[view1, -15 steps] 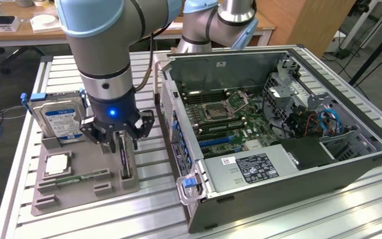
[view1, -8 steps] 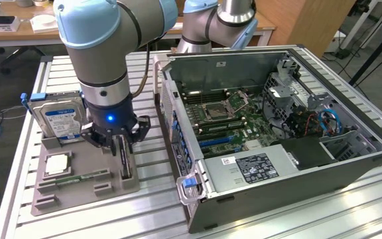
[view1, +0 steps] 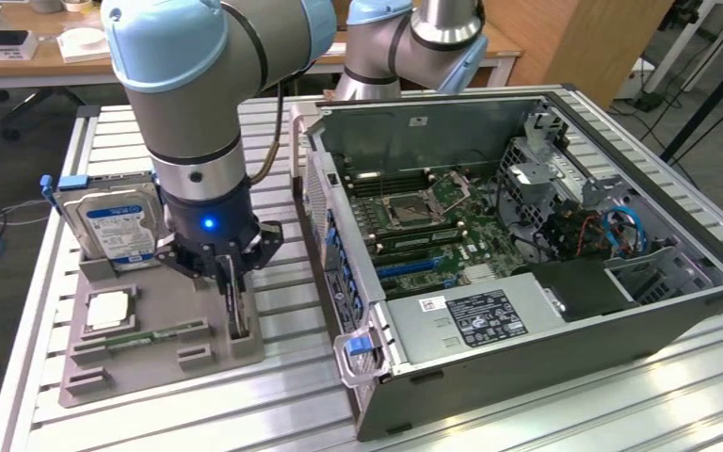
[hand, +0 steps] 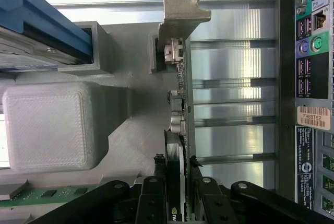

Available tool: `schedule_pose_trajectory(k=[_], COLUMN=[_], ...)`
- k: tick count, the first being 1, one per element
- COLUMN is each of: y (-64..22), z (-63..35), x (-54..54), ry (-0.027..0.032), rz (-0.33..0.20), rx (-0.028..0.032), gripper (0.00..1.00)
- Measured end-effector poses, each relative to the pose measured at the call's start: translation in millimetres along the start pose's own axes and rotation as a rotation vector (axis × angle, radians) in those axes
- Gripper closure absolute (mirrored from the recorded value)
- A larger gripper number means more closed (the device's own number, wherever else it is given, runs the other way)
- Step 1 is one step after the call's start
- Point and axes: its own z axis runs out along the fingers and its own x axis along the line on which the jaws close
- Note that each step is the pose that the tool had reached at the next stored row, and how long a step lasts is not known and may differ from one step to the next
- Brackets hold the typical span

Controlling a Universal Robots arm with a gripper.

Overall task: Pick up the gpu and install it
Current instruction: 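Pick up the gpu and move the gpu toward the slot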

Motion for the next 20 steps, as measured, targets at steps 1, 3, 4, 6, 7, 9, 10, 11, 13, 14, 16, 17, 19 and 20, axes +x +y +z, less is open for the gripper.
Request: schedule_pose_trajectory(k=[1,3,4,6,7,9,10,11,13,14,16,17,19,20], y=[0.0,0.0,0.0,0.0,0.0,0.0,0.0,0.0,0.0,0.0,0.1,0.1,0.5,0.5], z=[0.0,0.0,0.0,0.0,0.0,0.0,0.0,0.0,0.0,-1.5,-4.8,-5.8,-25.4,-26.3], x=[0.0,0.0,0.0,0.0,0.0,0.0,0.0,0.0,0.0,0.0,-0.1,-0.1,-0.7,-0.7], ry=[0.0000,0.0000,-0.0001,0.0000,0.0000,0.0000,0.0000,0.0000,0.0000,0.0002,0.0001,0.0001,0.0000,0.0000], rz=[0.000,0.000,0.000,0.000,0.000,0.000,0.000,0.000,0.000,0.000,0.000,0.000,0.000,0.000], rx=[0.0000,0.0000,0.0000,0.0000,0.0000,0.0000,-0.0001,0.0000,0.0000,0.0001,0.0000,0.0000,0.0000,0.0000], gripper=[0.73,0.73,0.73,0.73,0.73,0.73,0.73,0.73,0.73,0.73,0.73,0.73,0.73,0.73])
